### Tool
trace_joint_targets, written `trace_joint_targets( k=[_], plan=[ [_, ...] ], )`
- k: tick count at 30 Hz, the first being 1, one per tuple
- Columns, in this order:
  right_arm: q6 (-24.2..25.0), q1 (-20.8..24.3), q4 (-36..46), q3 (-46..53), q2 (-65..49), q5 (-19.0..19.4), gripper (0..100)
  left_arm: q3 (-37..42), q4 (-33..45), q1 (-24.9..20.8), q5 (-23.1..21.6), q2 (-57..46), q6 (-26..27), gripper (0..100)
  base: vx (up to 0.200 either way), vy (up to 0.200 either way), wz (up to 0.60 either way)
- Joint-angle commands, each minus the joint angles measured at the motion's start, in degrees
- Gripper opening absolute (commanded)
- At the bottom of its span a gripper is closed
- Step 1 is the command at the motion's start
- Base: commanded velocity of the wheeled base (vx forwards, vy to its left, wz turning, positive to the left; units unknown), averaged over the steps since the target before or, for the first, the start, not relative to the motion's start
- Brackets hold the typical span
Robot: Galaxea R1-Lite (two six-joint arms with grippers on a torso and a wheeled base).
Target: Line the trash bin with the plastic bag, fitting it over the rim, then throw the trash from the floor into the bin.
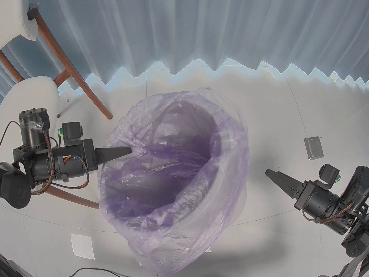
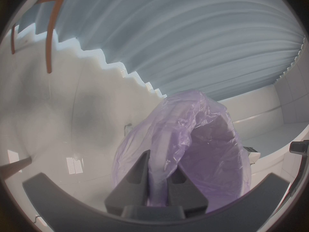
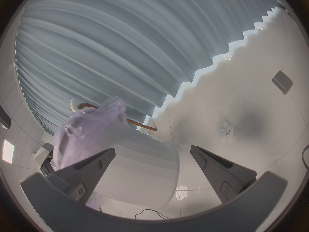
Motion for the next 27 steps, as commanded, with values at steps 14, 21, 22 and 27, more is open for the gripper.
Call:
trace_joint_targets(
  k=[14, 21, 22, 27],
  plan=[
    [8.3, 9.0, -0.7, -1.2, 1.5, 6.4, 100, 3.4, -1.3, 1.3, 0.3, 1.4, -0.6, 0, 0.0, 0.0, 0.0],
    [8.0, 10.2, -0.7, -4.3, 1.2, 6.6, 100, 3.6, -1.3, 1.0, 0.3, 1.4, -0.2, 0, 0.0, 0.0, 0.0],
    [8.0, 10.3, -0.7, -4.7, 1.2, 6.6, 100, 3.7, -1.3, 1.0, 0.3, 1.4, -0.2, 0, 0.0, 0.0, 0.0],
    [8.0, 11.5, -0.5, -6.6, 1.5, 6.6, 100, 4.0, -1.3, 0.6, 0.3, 1.4, -0.2, 0, 0.0, 0.0, 0.0]
  ],
)
